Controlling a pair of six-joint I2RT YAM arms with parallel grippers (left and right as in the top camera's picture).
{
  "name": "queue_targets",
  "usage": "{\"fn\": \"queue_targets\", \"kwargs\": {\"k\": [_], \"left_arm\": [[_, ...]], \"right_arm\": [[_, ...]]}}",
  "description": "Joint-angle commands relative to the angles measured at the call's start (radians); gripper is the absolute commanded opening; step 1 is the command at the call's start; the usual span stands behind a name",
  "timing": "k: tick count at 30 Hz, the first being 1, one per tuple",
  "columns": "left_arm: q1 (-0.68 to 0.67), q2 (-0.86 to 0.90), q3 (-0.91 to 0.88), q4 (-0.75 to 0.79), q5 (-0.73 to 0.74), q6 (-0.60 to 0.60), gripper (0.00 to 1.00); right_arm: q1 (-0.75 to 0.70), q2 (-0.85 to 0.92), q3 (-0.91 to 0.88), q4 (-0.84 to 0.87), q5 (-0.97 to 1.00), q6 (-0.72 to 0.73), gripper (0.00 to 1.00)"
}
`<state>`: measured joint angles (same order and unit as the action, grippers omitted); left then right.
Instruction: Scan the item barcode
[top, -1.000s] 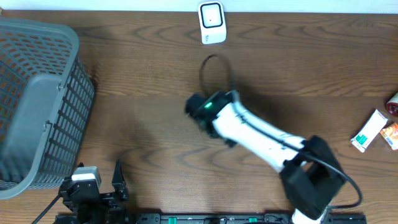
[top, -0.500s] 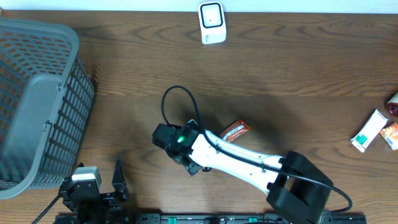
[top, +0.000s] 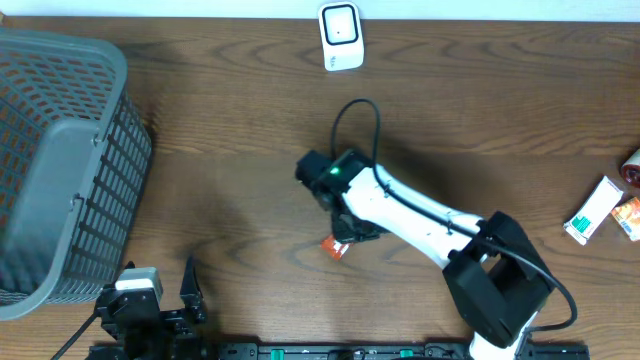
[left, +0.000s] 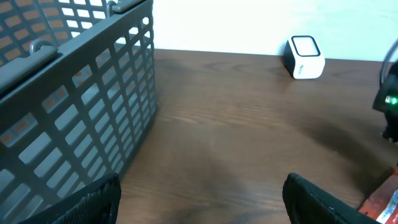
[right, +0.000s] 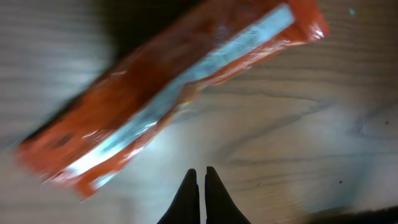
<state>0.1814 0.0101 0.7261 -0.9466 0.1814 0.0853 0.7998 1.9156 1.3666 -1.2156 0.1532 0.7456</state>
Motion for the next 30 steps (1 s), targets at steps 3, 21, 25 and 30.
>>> {"fn": "queue_targets", "kwargs": {"k": [3, 21, 25, 30], "left_arm": [[-0.003, -0.006, 0.002, -0.004, 0.006, -0.001, 0.84], [-0.003, -0.006, 0.002, -0.02, 0.006, -0.001, 0.84], [-0.003, -0.006, 0.002, -0.059, 0.006, -0.001, 0.84], [-0.003, -0.006, 0.002, -0.127, 0.006, -0.001, 0.84]], "right_arm": [[-0.07, -0.008, -0.133, 0.044, 0.087, 0.078, 0.01], [-0.249, -0.006, -0.226, 0.685, -0.065, -0.317, 0.01], [-0.249, -0.006, -0.204, 0.754, -0.118, -0.457, 0.01], [-0.249, -0.01, -0.082, 0.562, -0.122, -0.448, 0.01]]}}
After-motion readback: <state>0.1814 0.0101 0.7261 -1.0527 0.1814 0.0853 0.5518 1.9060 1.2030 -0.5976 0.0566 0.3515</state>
